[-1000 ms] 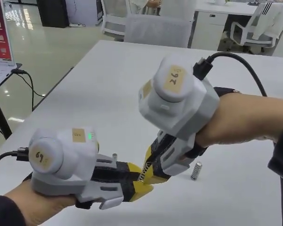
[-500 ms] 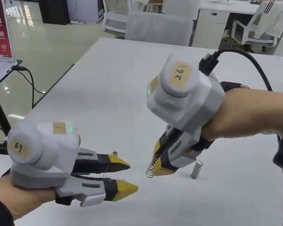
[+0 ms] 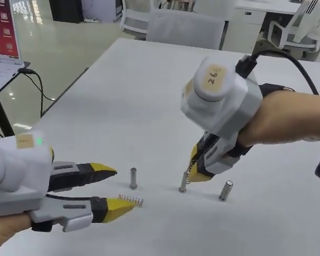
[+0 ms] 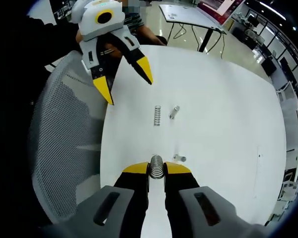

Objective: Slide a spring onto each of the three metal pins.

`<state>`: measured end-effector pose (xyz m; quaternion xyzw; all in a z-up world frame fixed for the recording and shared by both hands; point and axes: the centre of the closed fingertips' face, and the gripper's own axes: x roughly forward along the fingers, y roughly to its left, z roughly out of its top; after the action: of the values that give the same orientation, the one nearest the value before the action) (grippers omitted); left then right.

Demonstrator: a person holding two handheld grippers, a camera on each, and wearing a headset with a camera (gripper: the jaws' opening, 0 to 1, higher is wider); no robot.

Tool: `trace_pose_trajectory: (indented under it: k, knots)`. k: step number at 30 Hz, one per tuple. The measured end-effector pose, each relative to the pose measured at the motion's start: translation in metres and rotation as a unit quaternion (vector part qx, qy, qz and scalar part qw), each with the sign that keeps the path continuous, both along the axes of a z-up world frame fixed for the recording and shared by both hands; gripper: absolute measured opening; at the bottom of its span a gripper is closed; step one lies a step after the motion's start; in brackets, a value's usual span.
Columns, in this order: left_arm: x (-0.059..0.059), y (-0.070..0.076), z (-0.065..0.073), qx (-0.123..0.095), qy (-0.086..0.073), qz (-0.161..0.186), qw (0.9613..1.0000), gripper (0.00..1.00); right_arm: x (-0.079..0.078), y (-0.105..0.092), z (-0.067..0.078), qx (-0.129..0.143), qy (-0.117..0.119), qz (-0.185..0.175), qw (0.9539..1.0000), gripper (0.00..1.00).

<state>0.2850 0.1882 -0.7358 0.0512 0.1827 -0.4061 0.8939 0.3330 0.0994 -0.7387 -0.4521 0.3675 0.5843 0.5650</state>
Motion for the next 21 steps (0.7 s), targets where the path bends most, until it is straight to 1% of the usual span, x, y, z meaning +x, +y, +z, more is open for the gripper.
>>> trace_pose_trajectory:
  k: [3, 5, 8, 13, 15, 17, 19, 21]
  knots:
    - [-0.001, -0.003, 0.000, -0.004, -0.002, 0.002, 1.0000, 0.39, 0.011, -0.002, -0.002, -0.006, -0.008, -0.009, 0.9999, 0.08]
    - [-0.002, -0.005, 0.000, -0.007, -0.002, 0.003, 1.0000, 0.40, 0.018, -0.002, -0.005, -0.004, -0.005, -0.015, 0.9999, 0.08]
    - [-0.002, -0.008, 0.001, -0.010, -0.003, 0.005, 0.9999, 0.41, 0.031, -0.003, -0.012, -0.011, -0.008, -0.027, 0.9995, 0.08]
    - [-0.003, -0.010, -0.001, -0.011, -0.004, 0.009, 0.9999, 0.41, 0.045, -0.001, -0.026, -0.024, -0.013, -0.035, 0.9990, 0.08]
    - [-0.003, -0.010, -0.003, -0.010, -0.002, 0.010, 0.9999, 0.41, 0.047, 0.000, -0.031, -0.028, -0.011, -0.034, 0.9990, 0.08]
    - [-0.003, -0.010, -0.003, -0.006, -0.003, 0.009, 0.9999, 0.41, 0.048, 0.001, -0.036, -0.029, 0.000, -0.037, 0.9989, 0.08]
    - [-0.003, -0.010, -0.005, -0.001, -0.004, 0.010, 0.9999, 0.40, 0.048, 0.002, -0.041, -0.034, 0.001, -0.036, 0.9988, 0.08]
    - [-0.003, -0.009, -0.005, -0.001, -0.003, 0.012, 0.9999, 0.40, 0.049, 0.002, -0.045, -0.041, -0.001, -0.034, 0.9986, 0.08]
